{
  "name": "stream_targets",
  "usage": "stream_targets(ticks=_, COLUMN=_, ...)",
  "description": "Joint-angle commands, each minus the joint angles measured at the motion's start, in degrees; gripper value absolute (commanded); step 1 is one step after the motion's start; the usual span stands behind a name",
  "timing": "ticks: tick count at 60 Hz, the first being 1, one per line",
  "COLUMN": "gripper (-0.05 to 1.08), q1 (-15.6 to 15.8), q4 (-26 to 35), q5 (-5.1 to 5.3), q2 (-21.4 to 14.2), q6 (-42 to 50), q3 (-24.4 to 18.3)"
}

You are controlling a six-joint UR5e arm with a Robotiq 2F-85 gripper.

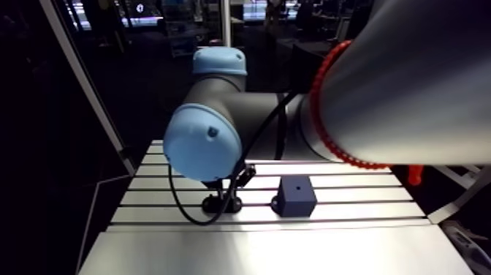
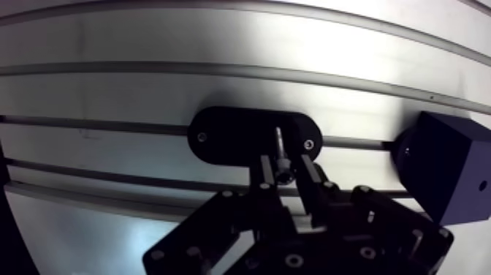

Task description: Pick up the M10 bolt and insert it into the hole until fully seated.

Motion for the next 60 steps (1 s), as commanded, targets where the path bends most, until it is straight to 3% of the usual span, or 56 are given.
stream_targets(ticks=1, gripper=0.69, q1=0.0, q4=0.0, q5=0.01, q2=0.0, q6=0.01, q3=0.03)
stream_targets(ticks=39, gripper=0.79, q1=-0.07, q4=0.0, q5=0.01, q2=-0.07, q6=0.01, q3=0.03)
stream_targets(ticks=51, gripper=0.82, q1=0.0, q4=0.0, q5=0.52, q2=-0.26, q6=0.1, q3=-0.22)
stream_targets(ticks=60, gripper=0.87, q1=0.0, q4=0.25, q5=1.56, q2=-1.26, q6=0.01, q3=-0.91)
